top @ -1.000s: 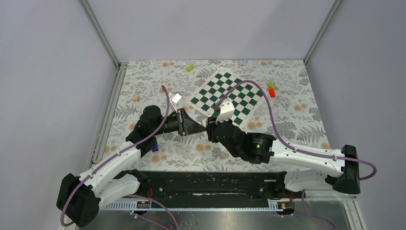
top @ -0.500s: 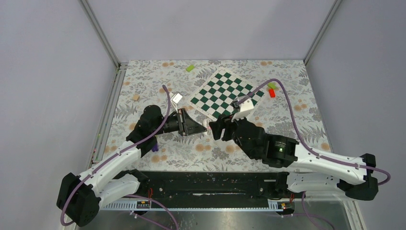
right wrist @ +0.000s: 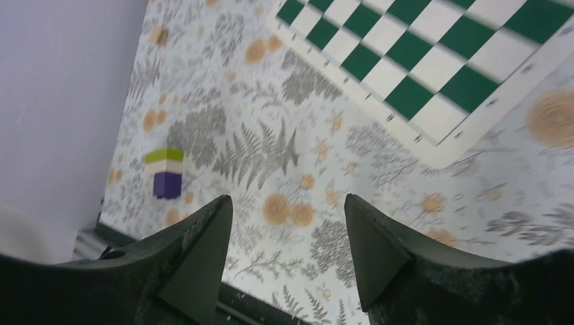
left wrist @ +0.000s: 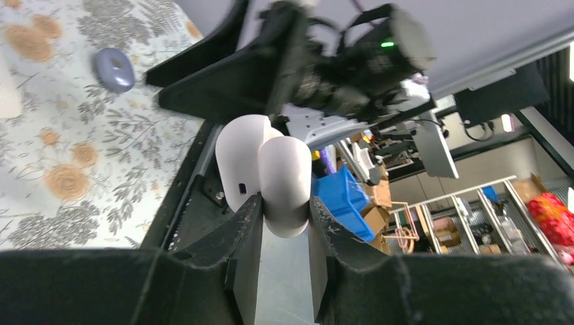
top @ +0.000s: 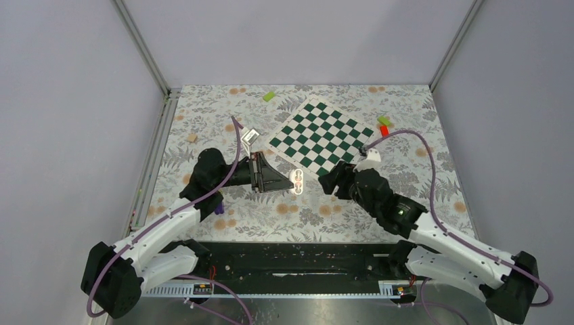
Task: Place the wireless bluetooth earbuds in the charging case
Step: Close the charging case with the earbuds inside.
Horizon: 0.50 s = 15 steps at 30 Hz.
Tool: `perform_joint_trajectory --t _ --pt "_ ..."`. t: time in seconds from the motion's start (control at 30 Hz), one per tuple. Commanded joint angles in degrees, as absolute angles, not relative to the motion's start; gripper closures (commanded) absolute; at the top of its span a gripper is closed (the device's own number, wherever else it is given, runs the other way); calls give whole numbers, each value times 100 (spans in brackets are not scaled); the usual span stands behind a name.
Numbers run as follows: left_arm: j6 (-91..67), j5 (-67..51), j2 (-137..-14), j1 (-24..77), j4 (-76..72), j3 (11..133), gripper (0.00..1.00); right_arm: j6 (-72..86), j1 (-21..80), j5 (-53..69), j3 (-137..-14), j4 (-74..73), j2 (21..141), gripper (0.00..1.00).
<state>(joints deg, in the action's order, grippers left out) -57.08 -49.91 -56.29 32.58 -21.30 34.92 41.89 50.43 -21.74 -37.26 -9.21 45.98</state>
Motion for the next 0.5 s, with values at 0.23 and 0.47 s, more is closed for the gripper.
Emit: perform_joint_trajectory --t 0.23,0.47 --pt "-6774 -5517 -5827 3285 -4195 3530 100 5484 4860 233 -2957 2583 5455 35" --pt "-6200 -5433 -5740 3280 -3392 3553 100 5506 4860 615 -2791 3410 5217 40"
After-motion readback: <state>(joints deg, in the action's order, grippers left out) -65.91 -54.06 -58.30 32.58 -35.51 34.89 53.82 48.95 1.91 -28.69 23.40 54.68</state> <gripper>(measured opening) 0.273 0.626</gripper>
